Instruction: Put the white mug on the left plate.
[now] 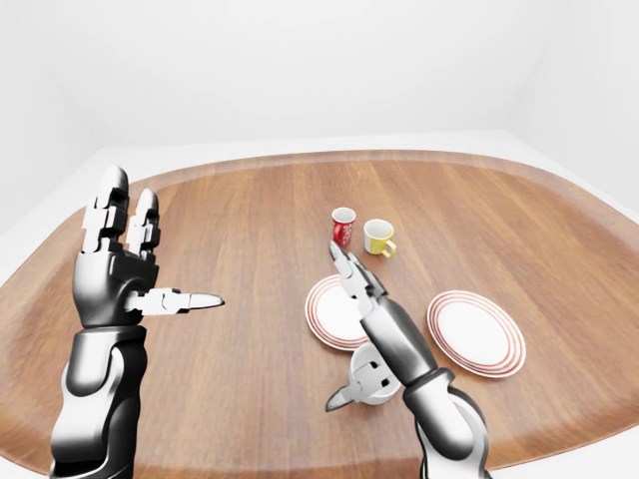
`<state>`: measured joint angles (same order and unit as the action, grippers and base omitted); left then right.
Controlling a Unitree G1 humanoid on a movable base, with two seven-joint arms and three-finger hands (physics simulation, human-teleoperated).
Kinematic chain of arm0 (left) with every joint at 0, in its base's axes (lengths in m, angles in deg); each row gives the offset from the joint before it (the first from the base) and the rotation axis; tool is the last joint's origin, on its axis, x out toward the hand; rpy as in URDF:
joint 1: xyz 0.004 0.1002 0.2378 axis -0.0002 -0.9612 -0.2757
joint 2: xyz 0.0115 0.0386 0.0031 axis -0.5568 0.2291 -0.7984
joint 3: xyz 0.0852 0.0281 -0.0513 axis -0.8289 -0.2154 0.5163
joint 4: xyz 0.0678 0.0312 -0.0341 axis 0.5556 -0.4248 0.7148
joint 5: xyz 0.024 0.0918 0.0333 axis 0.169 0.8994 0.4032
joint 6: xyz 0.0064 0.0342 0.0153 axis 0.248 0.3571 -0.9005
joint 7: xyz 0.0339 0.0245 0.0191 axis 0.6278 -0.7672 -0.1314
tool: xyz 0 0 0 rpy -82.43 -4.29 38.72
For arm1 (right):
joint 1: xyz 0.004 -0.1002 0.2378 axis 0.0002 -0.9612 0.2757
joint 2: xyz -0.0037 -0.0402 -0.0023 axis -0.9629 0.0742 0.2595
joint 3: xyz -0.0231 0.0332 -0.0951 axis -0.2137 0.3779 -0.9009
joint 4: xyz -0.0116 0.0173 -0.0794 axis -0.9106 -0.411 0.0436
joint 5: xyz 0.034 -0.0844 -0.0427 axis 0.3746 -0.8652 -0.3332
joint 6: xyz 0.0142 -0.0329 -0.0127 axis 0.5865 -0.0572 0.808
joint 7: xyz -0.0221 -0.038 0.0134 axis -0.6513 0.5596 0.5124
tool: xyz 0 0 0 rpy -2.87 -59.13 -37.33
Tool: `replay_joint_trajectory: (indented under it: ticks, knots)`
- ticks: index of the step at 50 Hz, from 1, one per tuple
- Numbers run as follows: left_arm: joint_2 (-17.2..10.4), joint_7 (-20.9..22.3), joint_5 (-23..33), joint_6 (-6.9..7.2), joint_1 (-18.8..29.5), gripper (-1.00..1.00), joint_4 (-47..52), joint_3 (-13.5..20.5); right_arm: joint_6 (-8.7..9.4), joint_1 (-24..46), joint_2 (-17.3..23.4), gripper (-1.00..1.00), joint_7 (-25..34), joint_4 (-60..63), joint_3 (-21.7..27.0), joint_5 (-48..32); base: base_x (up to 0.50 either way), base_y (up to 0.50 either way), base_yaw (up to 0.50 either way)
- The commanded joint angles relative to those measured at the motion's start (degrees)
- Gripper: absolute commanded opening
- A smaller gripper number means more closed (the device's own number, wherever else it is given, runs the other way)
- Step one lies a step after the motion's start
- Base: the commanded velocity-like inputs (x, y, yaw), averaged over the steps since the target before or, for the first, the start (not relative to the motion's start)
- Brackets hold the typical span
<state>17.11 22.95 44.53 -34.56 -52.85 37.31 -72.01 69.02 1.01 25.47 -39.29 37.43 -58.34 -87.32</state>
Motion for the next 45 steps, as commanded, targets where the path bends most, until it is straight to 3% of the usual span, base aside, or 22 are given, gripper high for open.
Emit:
replay_joint_trajectory:
  ticks: [1, 12, 45]
  knots:
    - [0.0, 0.0, 0.1, 0.0, -0.1, 1.0, -0.1, -0.1, 0.0, -0.9, 0.4, 1.0, 3.4, 0.3, 0.0, -4.9, 0.0, 0.0, 0.0]
    - [0.1, 0.1, 0.0, 0.0, -0.2, 1.0, -0.2, -0.1, 0.0, -2.2, -0.1, 1.0, 7.4, 0.0, 1.0, -10.2, 0.0, 0.0, 0.0]
    - [-0.1, 0.0, -0.3, 0.0, 0.1, 1.0, -0.9, 0.2, 0.0, -5.0, -2.0, 1.0, 7.4, -3.3, 3.9, -17.1, 0.0, 0.0, 0.0]
